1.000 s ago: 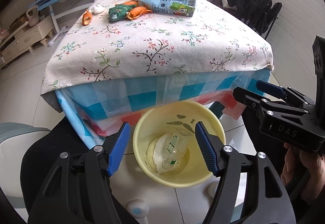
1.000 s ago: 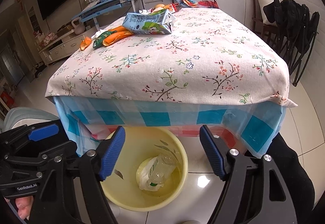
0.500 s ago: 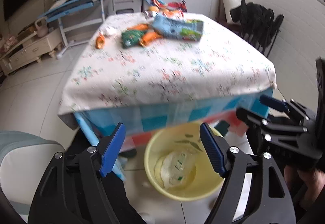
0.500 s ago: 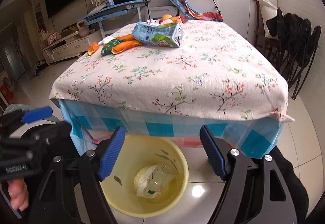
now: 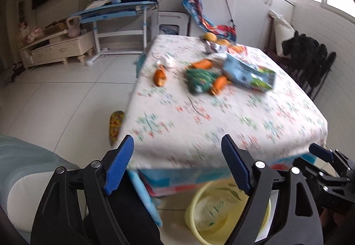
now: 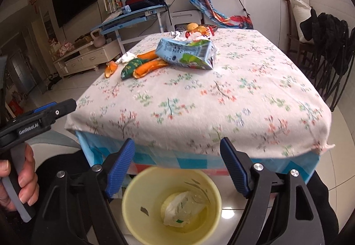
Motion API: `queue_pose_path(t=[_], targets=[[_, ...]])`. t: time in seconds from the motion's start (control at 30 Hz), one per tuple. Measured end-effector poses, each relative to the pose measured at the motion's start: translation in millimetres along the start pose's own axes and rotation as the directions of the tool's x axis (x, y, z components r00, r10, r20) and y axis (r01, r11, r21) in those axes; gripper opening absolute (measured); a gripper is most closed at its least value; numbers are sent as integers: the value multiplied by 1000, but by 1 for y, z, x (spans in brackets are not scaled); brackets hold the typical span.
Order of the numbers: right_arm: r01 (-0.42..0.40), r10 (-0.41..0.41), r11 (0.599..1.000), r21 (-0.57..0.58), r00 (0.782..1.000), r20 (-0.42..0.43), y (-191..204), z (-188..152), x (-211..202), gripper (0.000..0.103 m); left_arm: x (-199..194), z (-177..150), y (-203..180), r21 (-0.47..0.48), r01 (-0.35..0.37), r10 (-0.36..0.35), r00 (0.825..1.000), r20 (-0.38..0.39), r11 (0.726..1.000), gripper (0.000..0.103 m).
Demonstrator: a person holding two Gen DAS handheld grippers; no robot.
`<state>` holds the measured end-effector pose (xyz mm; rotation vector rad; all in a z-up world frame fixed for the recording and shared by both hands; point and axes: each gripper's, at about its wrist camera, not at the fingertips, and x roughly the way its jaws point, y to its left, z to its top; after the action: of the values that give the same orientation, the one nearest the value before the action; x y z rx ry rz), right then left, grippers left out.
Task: Collect trash
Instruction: 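Withdraw both tools from the basin back over the table, then grasp the blue milk carton with the right gripper while the left grasps the green knitted toy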
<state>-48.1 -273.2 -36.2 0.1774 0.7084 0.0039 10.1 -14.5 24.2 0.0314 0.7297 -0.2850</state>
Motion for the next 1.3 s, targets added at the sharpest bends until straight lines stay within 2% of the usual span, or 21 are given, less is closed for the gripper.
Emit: queue_pose_path(t=[0.2,0.37,0.53,0.67,0.83,0.87,0.93,0.97,1.03,1.1,1.2,1.3], targets=[[6,-5,999,-43,1000,27,-1,35,12,77,15,26,7,-13,5,-5,1000,24,1000,79],[29,-24,997,-75,998,63,-11,79,26,81,33,45,4,4,15,-15,1000,27,1000,79],[42,-32,988,-149,997,72,-13,119,52,84,51,59,5,-17,24,-24,1000,15,1000,79],[34,-30,977,-211,999,19,-12,144,89,84,64,67,3,-8,45,-45,999,-4,999,79],[-5,-12,972,-236,997,-73,-14,153,121,84,82,75,-6,20,80,-79,996,-40,997,79],[-20,-2,972,-233,996,-94,-14,151,124,83,86,77,-9,28,91,-89,995,-52,995,79],[-42,12,971,-235,992,-127,-14,148,127,74,95,80,-14,39,109,-105,991,-78,993,79],[-51,16,969,-240,989,-145,-14,145,125,66,99,82,-16,40,113,-109,990,-87,993,79],[-74,39,972,-222,987,-157,-18,141,117,60,110,86,-21,33,123,-119,987,-108,992,79],[-83,49,976,-200,984,-169,-24,140,109,45,119,89,-24,21,123,-119,985,-123,992,79],[-87,51,981,-171,978,-203,-30,134,91,41,132,95,-26,-4,120,-119,981,-151,993,78],[-90,49,978,-186,975,-216,-30,130,83,43,147,100,-30,-17,112,-113,977,-182,994,78]])
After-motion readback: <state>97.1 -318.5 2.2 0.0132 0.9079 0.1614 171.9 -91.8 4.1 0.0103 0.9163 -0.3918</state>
